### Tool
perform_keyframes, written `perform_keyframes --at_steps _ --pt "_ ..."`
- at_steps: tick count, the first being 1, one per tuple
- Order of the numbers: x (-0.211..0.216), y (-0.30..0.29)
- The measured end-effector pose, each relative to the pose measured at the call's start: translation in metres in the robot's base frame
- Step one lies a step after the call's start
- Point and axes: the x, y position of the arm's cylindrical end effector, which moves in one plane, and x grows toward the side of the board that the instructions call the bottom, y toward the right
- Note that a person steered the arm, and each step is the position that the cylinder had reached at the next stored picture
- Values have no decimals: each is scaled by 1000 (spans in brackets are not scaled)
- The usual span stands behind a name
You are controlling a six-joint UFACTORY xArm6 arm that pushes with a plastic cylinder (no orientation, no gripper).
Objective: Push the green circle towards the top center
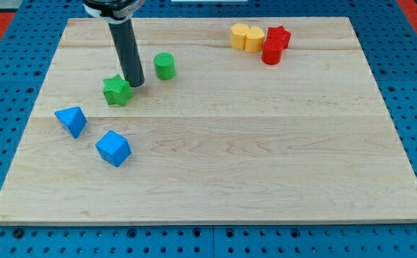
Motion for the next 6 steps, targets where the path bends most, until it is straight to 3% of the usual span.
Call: perform_keyframes --at_steps 4,6 --pt "-57 95" --pt "-53 114"
